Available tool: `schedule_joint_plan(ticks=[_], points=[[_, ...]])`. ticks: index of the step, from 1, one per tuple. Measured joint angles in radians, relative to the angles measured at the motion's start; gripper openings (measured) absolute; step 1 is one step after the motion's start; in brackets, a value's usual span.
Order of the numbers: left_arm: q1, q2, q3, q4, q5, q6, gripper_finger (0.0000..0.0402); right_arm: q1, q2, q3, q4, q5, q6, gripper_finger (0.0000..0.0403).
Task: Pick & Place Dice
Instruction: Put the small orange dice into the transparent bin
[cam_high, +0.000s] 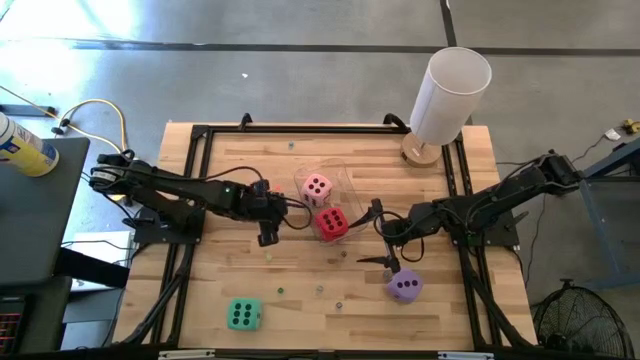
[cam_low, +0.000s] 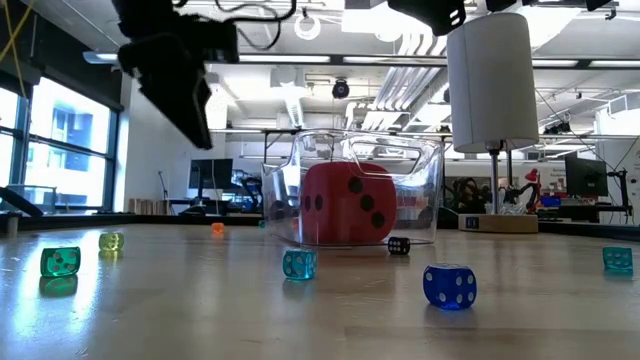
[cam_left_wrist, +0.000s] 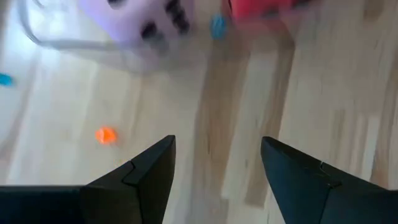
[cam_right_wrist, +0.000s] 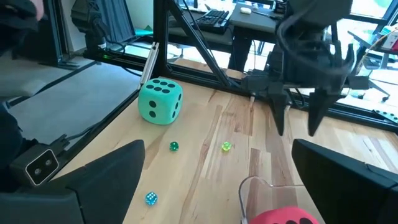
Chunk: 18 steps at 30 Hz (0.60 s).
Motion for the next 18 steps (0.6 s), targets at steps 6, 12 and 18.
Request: schedule_joint_plan(ticks=[6, 12, 18], points=[[0.053, -0.031, -0.102, -0.009, 0.032, -0.002, 0.0228, 0.000, 0.000, 0.000, -0.001, 0.000, 0.000, 0.0400], [0.114, -0.143, -0.285, 0.166, 0.061, 0.037, 0.0228, 0.000, 0.000, 0.000, -0.008, 0.000, 0.001, 0.0400], [0.203, -0.269, -0.496, 0.442, 0.076, 0.112, 0.0228, 0.000, 0.000, 0.000, 0.002, 0.000, -0.001, 0.0400]])
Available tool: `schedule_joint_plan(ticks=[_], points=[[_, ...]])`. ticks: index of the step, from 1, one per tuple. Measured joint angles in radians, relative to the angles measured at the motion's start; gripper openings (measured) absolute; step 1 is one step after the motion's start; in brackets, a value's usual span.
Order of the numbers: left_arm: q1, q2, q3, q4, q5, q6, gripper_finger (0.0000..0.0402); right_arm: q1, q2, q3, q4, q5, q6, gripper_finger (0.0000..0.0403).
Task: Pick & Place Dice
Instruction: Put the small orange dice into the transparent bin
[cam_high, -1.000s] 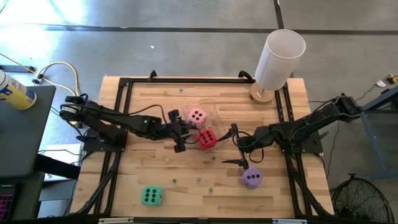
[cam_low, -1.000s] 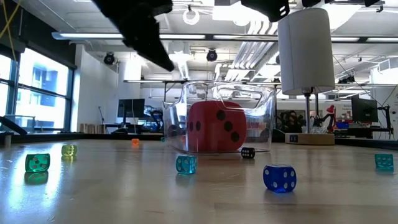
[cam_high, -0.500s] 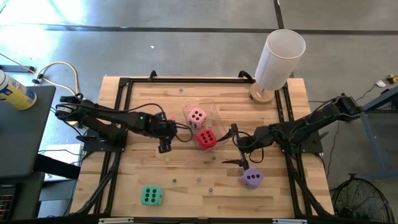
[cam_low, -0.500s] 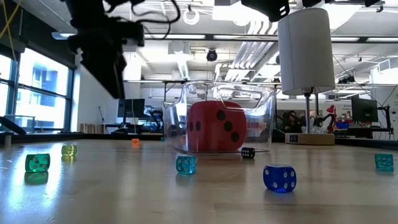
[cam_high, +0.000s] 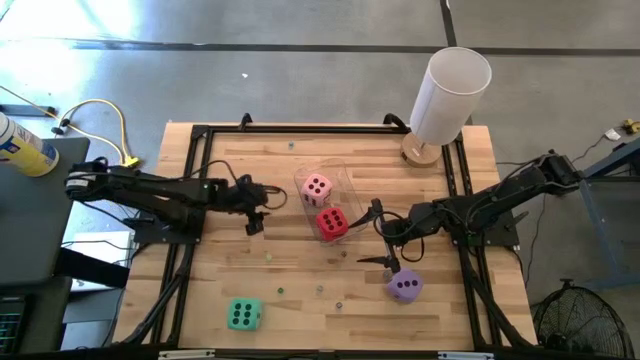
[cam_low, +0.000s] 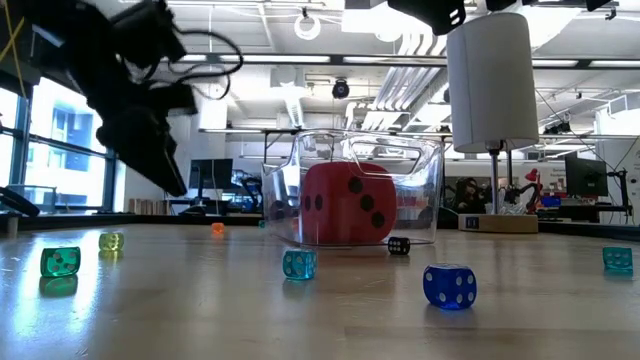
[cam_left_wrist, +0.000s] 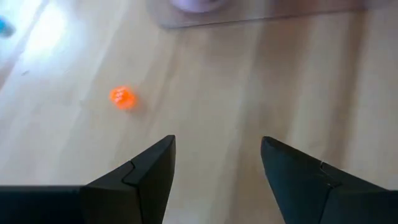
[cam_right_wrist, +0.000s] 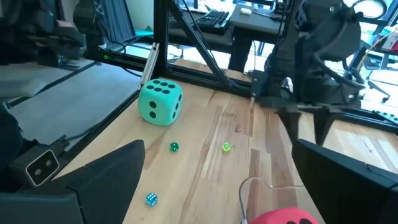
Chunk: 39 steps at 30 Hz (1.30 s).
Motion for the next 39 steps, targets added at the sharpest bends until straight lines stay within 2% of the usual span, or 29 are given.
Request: schedule_joint_plan(ticks=[6, 14, 23, 39], points=[[0.115, -0.012, -0.131, 0.169, 0.007, 0.002, 0.0228, 0.000, 0.000, 0.000, 0.006, 0.000, -0.002, 0.0400], [0.166, 0.012, -0.168, 0.272, 0.010, 0.047, 0.0228, 0.000, 0.000, 0.000, 0.007, 0.000, -0.002, 0.0400], [0.172, 0.157, -0.168, 0.441, 0.004, 0.122, 0.0228, 0.000, 0.000, 0.000, 0.006, 0.005, -0.001, 0.0400], [0.232, 0.426, -0.165, 0.733, 0.010, 0.101, 0.0228, 0.000, 0.000, 0.000, 0.006, 0.008, 0.000, 0.0400]])
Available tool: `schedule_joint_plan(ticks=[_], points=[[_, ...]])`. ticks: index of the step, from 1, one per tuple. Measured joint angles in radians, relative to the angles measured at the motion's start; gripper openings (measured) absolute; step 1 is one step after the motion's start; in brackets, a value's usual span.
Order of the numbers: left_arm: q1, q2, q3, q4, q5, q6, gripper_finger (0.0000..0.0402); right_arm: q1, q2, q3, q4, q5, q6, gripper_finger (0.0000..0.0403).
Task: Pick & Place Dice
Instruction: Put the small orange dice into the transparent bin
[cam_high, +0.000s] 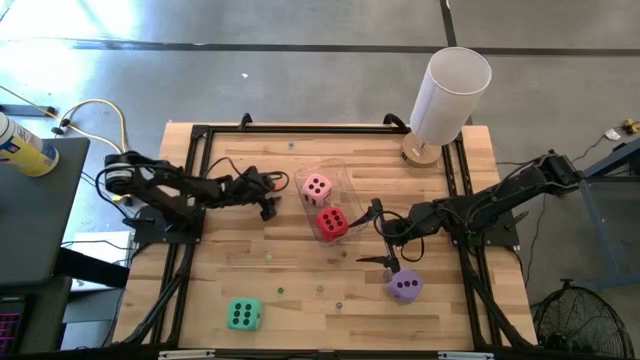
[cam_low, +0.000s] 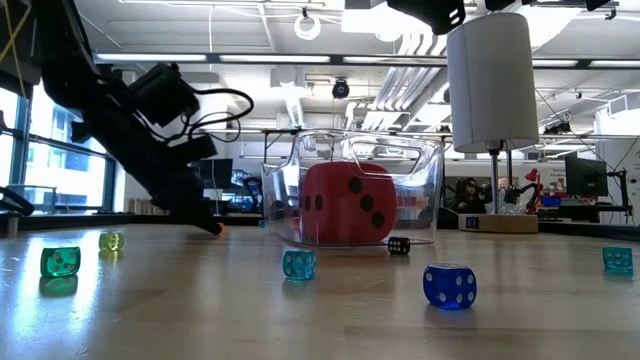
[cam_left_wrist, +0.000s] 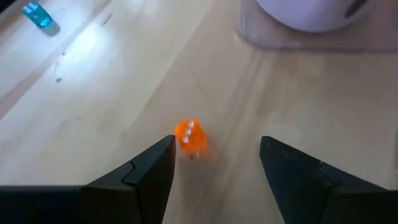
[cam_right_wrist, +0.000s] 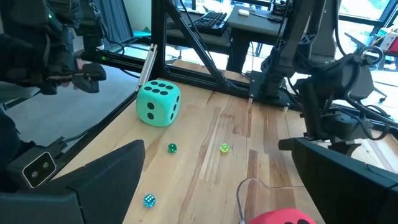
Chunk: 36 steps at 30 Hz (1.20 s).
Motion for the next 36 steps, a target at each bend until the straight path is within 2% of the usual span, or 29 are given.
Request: schedule_joint_plan(ticks=[8, 16, 21, 36], points=[[0.012, 0.053, 0.000, 0.029, 0.007, -0.001, 0.0228, 0.000, 0.000, 0.000, 0.000, 0.000, 0.001, 0.0400], [0.022, 0.053, 0.001, -0.046, 0.029, -0.046, 0.0210, 0.000, 0.000, 0.000, 0.000, 0.000, 0.001, 0.0400], [0.022, 0.053, 0.002, -0.061, 0.051, -0.054, 0.0182, 0.000, 0.000, 0.000, 0.000, 0.000, 0.001, 0.0400], [0.021, 0.055, 0.000, -0.060, 0.075, -0.028, 0.0061, 0.000, 0.000, 0.000, 0.000, 0.000, 0.001, 0.0400]])
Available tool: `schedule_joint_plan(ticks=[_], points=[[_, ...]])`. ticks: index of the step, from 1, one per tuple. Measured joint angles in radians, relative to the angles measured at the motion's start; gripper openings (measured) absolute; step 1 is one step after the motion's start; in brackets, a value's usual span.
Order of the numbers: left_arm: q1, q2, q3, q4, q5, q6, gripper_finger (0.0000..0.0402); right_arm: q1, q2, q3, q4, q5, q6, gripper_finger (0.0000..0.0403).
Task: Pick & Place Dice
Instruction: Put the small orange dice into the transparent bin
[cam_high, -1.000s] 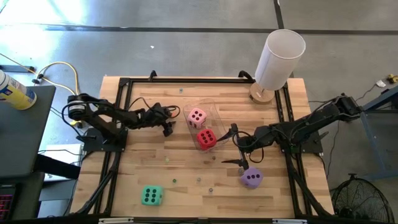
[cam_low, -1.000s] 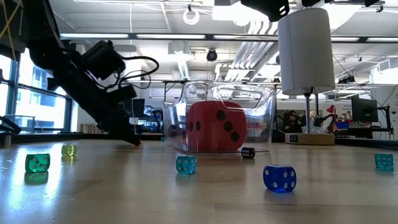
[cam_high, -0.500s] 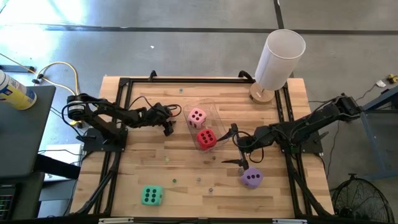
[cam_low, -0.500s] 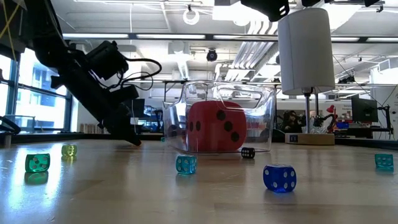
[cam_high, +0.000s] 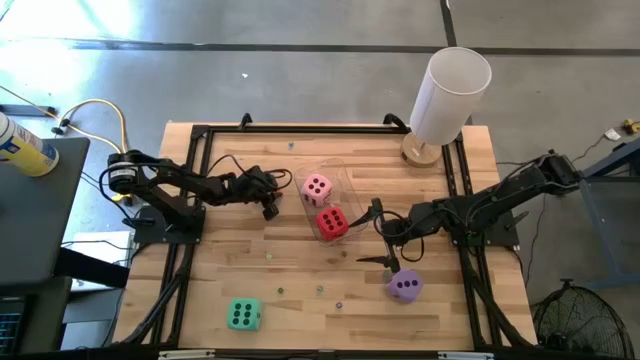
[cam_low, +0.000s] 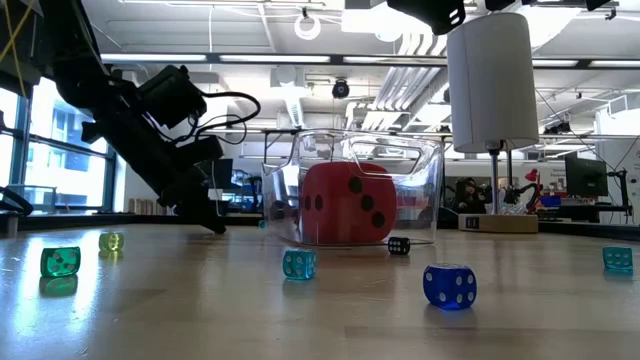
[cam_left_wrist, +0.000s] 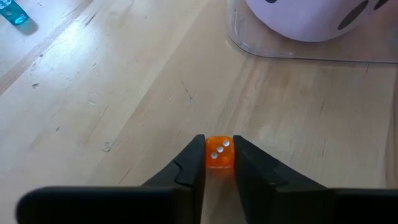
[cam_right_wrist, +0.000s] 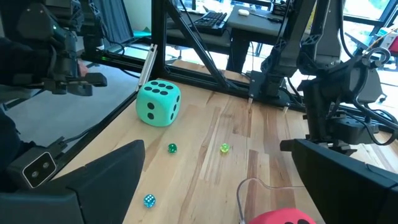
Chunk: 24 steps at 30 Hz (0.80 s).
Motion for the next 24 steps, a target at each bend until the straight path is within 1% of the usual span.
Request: schedule_joint_plan(ticks=[3, 11, 14, 18, 21, 24], points=[[0.000, 0.000, 0.000, 0.000, 0.000, 0.000, 0.0050, 0.000, 0.000, 0.000, 0.000, 0.000, 0.000, 0.0400], [-0.021, 0.000, -0.001, -0.001, 0.012, -0.004, 0.0061, 0.000, 0.000, 0.000, 0.000, 0.000, 0.000, 0.0400], [-0.037, -0.024, -0.002, -0.012, 0.012, -0.004, 0.0061, 0.000, 0.000, 0.000, 0.000, 0.000, -0.002, 0.0400], [-0.081, -0.111, -0.002, -0.042, -0.009, 0.000, 0.0062, 0.000, 0.000, 0.000, 0.000, 0.000, -0.003, 0.0400], [-0.121, -0.209, -0.008, -0.086, -0.024, 0.010, 0.0062, 0.000, 0.000, 0.000, 0.000, 0.000, -0.003, 0.0400], [-0.163, -0.315, -0.003, -0.084, -0.035, 0.023, 0.0062, 0.000, 0.000, 0.000, 0.000, 0.001, -0.003, 0.0400]])
